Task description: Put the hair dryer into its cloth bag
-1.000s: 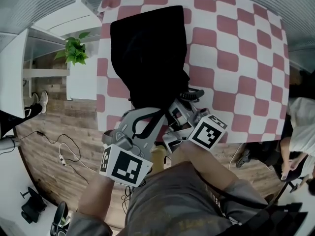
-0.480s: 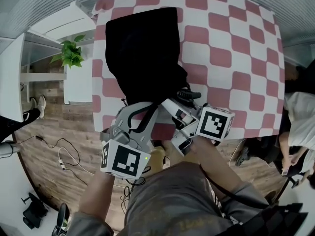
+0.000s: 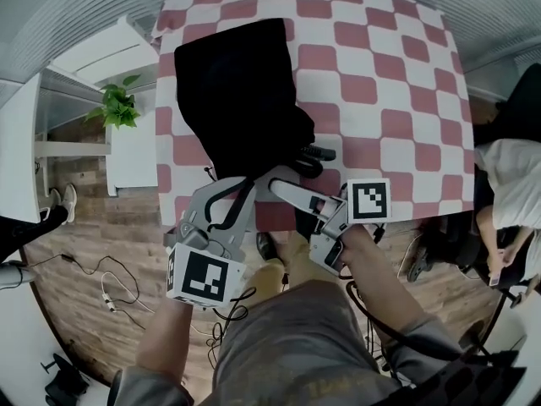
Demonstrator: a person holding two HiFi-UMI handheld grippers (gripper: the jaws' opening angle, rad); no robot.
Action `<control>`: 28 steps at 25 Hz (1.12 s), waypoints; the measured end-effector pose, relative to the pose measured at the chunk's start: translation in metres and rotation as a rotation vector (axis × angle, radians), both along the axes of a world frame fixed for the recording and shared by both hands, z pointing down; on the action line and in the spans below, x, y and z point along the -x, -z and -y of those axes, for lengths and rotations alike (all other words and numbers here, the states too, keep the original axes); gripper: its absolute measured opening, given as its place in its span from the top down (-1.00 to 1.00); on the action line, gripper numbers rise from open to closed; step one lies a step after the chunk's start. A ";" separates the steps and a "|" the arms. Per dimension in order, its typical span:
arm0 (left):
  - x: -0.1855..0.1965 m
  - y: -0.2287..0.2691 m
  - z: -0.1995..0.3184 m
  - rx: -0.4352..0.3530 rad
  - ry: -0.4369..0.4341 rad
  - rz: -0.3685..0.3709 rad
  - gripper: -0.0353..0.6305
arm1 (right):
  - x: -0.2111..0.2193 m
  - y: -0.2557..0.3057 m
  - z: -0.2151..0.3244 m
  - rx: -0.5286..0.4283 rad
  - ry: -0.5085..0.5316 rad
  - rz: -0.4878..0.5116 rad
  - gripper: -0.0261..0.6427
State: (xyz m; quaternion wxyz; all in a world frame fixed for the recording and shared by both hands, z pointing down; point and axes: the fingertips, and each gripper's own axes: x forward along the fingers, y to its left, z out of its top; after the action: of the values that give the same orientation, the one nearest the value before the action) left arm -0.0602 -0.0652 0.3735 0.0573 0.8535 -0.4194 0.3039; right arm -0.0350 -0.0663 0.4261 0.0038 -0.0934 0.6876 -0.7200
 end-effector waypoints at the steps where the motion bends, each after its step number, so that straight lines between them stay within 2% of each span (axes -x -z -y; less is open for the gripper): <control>1: 0.002 0.003 -0.002 -0.008 0.006 0.000 0.83 | 0.002 0.004 -0.007 0.007 0.012 0.031 -0.22; 3: 0.006 0.011 -0.005 -0.031 0.021 0.001 0.83 | 0.005 0.010 -0.025 -0.038 0.054 0.025 -0.14; 6: 0.019 0.028 -0.006 -0.097 0.063 0.009 0.82 | 0.001 0.004 -0.048 -0.182 0.121 -0.107 -0.10; 9: 0.035 0.035 -0.009 -0.155 0.140 0.063 0.82 | 0.002 0.010 -0.060 -0.262 0.111 -0.138 -0.06; 11: 0.040 0.030 -0.017 -0.159 0.190 0.095 0.81 | 0.002 0.020 -0.066 -0.290 0.087 -0.132 0.00; 12: 0.040 0.027 -0.023 -0.145 0.205 0.099 0.73 | 0.001 0.025 -0.068 -0.304 0.075 -0.133 0.03; 13: 0.038 0.025 -0.028 -0.130 0.209 0.095 0.54 | 0.000 0.029 -0.070 -0.320 0.065 -0.136 0.07; 14: 0.035 0.024 -0.033 -0.117 0.207 0.080 0.40 | -0.001 0.033 -0.071 -0.335 0.055 -0.142 0.10; 17: 0.023 0.028 -0.047 -0.096 0.199 -0.018 0.39 | -0.007 0.043 -0.072 -0.393 0.016 -0.168 0.16; 20: 0.021 0.040 -0.058 -0.095 0.222 -0.116 0.40 | -0.013 0.059 -0.073 -0.489 -0.022 -0.207 0.21; 25: 0.037 0.074 -0.074 -0.144 0.286 -0.219 0.55 | -0.020 0.097 -0.081 -0.677 -0.066 -0.281 0.33; 28: 0.048 0.103 -0.083 -0.204 0.324 -0.255 0.80 | -0.027 0.129 -0.082 -0.821 -0.112 -0.345 0.56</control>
State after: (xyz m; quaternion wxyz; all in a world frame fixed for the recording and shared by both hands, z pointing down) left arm -0.1080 0.0175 0.2709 0.0715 0.8079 -0.5689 0.1365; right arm -0.0081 0.0159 0.2973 -0.0352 -0.2402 0.9008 -0.3601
